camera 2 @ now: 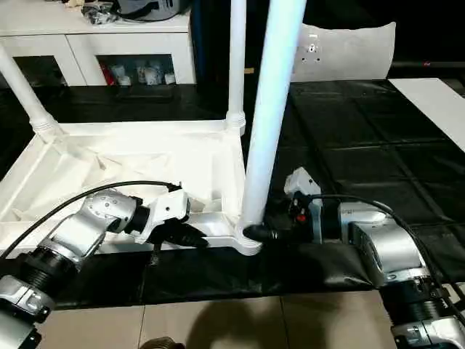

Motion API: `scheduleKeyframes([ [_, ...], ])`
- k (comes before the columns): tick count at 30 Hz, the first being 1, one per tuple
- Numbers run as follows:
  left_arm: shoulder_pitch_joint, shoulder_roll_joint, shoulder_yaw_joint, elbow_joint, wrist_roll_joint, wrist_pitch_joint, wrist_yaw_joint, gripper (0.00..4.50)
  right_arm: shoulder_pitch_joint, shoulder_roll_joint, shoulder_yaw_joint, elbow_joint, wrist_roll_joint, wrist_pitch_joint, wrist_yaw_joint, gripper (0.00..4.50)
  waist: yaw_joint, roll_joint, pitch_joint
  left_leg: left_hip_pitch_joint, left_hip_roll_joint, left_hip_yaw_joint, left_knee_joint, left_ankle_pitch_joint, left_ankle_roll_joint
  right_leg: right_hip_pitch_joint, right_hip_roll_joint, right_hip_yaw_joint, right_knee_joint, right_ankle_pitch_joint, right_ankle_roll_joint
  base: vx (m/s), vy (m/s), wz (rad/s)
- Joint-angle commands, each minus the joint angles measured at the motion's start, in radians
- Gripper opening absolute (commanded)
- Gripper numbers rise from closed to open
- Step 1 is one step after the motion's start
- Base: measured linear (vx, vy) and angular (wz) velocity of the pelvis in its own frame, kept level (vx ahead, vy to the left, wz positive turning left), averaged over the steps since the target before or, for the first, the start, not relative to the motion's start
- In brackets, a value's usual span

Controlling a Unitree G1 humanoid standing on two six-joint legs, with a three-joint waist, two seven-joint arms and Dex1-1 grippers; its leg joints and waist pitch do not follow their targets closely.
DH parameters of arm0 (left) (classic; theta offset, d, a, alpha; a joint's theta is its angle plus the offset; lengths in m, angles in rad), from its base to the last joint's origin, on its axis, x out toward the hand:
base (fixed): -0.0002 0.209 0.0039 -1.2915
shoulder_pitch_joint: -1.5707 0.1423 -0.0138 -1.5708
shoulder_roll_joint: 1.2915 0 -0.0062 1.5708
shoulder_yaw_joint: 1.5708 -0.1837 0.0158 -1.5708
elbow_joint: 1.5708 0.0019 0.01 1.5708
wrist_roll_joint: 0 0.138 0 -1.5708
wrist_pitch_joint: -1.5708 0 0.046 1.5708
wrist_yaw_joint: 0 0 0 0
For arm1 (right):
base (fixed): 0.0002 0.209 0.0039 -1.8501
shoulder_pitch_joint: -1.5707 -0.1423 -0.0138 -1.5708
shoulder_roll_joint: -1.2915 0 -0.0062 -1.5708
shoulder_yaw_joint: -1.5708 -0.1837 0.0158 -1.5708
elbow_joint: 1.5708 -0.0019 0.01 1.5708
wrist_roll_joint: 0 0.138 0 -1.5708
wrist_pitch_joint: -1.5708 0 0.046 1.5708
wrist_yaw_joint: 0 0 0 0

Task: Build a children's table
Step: Rotate leg to tighten

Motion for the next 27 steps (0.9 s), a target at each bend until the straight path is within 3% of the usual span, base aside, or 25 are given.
scheduleKeyframes([
  [1, -0.009, 0.008, -0.007, -0.034, -0.015, -0.018, -0.027, 0.0, -0.001, -0.005, 0.013, -0.007, 0.014, 0.009, 0.013, 3.19, -0.002, -0.017, -0.071, 0.015, 0.042, -0.01, -0.066, -0.181, 0.054, 0.051, -0.065, 0.05, -0.075, -0.242, -0.184, 0.0, 0.0, 0.0],
  [8, -0.001, 0.006, -0.001, -0.035, -0.013, -0.017, -0.03, 0.0, 0.009, -0.002, 0.013, -0.015, 0.022, 0.017, 0.014, 2.65, -0.001, -0.015, -0.072, 0.017, 0.042, -0.01, -0.067, -0.189, 0.048, 0.051, -0.064, 0.05, -0.076, -0.249, -0.185, 0.0, 0.0, 0.0],
  [9, -0.001, 0.004, 0.0, -0.033, -0.012, -0.018, -0.029, 0.0, 0.013, 0.0, 0.012, -0.018, 0.021, 0.018, 0.013, 2.4, -0.001, -0.015, -0.071, 0.017, 0.042, -0.01, -0.067, -0.191, 0.047, 0.051, -0.065, 0.05, -0.077, -0.253, -0.185, 0.0, 0.0, 0.0],
  [17, 0.002, -0.015, 0.02, -0.036, -0.027, 0.009, 0.003, 0.0, 0.041, 0.033, -0.011, -0.07, 0.061, 0.048, -0.022, 1.99, 0.001, -0.015, -0.071, 0.017, 0.042, -0.011, -0.068, -0.185, 0.047, 0.05, -0.064, 0.05, -0.076, -0.255, -0.178, 0.0, 0.0, 0.0],
  [19, 0.007, -0.039, 0.04, -0.049, -0.041, 0.042, 0.044, 0.0, 0.054, 0.075, -0.024, -0.103, 0.064, 0.082, -0.107, 1.97, 0.0, -0.013, -0.071, 0.016, 0.042, -0.012, -0.069, -0.191, 0.042, 0.051, -0.066, 0.05, -0.077, -0.266, -0.176, 0.0, 0.0, 0.0],
  [23, 0.012, -0.092, 0.068, -0.075, -0.038, 0.137, 0.154, 0.0, 0.045, 0.171, -0.044, -0.091, -0.029, 0.087, -0.345, 1.96, -0.016, -0.014, -0.065, 0.018, 0.037, -0.015, -0.076, -0.236, 0.004, 0.047, -0.065, 0.047, -0.088, -0.368, -0.142, 0.0, 0.0, 0.0],
  [26, 0.006, -0.133, 0.089, -0.076, -0.034, 0.183, 0.23, 0.0, 0.027, 0.219, -0.064, -0.067, -0.063, 0.099, -0.453, 1.93, -0.033, -0.016, -0.063, 0.018, 0.035, -0.016, -0.078, -0.257, -0.006, 0.046, -0.064, 0.046, -0.095, -0.398, -0.13, 0.0, 0.0, 0.0],
  [27, -0.008, -0.18, 0.113, -0.069, -0.03, 0.227, 0.317, 0.0, -0.011, 0.279, -0.094, -0.013, -0.097, 0.109, -0.598, 1.93, -0.038, -0.015, -0.065, 0.018, 0.033, -0.016, -0.077, -0.255, -0.006, 0.047, -0.064, 0.047, -0.094, -0.394, -0.129, 0.0, 0.0, 0.0],
])
